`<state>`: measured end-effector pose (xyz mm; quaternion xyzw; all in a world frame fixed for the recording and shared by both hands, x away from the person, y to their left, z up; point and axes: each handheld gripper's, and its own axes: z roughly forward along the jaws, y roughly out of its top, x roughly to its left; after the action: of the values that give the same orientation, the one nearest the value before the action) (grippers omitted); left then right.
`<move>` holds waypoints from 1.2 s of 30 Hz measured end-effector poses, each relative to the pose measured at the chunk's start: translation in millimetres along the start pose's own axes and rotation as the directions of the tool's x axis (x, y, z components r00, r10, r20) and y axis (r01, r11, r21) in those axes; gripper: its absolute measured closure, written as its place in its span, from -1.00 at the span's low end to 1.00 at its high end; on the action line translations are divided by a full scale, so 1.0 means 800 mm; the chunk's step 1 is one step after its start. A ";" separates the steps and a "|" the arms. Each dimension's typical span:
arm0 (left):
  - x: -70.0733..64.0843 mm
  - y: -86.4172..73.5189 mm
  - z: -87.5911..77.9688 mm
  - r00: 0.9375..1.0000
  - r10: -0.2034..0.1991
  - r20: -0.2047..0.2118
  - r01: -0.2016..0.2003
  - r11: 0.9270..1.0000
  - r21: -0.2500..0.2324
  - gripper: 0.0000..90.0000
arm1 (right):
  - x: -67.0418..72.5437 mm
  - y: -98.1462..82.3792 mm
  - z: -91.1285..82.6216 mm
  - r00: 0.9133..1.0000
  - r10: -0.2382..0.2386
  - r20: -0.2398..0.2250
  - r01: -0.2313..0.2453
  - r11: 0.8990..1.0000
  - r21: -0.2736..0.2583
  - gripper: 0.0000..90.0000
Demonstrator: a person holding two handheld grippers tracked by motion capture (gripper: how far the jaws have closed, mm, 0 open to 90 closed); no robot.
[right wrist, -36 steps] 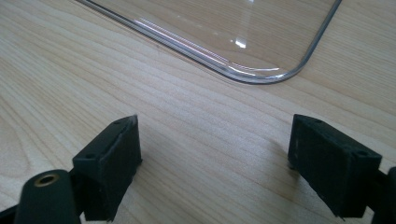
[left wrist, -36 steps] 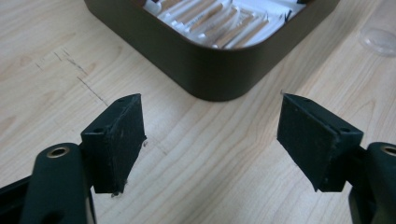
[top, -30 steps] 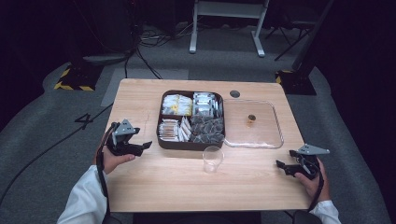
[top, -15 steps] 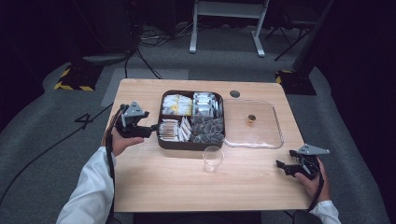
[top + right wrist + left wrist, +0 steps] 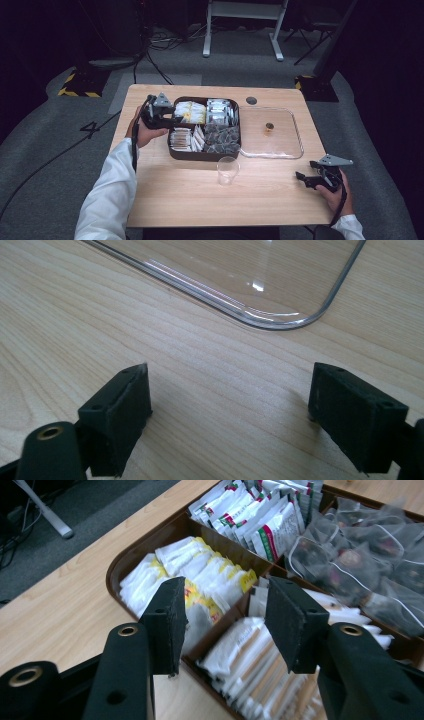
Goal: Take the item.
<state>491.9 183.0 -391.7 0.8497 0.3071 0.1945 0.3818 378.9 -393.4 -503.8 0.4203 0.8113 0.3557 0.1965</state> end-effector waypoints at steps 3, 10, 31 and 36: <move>0.003 0.012 0.014 1.000 -0.001 0.001 0.001 1.000 0.018 0.16 | 0.000 0.000 0.000 1.000 -0.001 0.002 0.001 1.000 -0.001 -0.61; 0.014 0.025 0.050 1.000 -0.005 -0.013 0.006 0.995 0.095 0.21 | 0.001 0.000 0.000 1.000 -0.006 0.005 0.006 1.000 -0.003 -0.61; 0.040 0.003 0.096 0.998 -0.048 -0.049 0.058 0.969 0.240 0.16 | 0.004 0.000 -0.001 0.999 -0.029 0.013 0.029 1.000 -0.010 -0.60; 0.037 0.003 0.105 0.997 -0.038 -0.070 0.055 0.965 0.258 0.19 | 0.004 -0.001 -0.001 0.999 -0.032 0.015 0.032 0.999 -0.011 -0.60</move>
<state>562.3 157.0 -440.5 0.8783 0.3619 0.1710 0.2615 376.1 -391.3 -503.6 0.4088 0.8143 0.3542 0.2105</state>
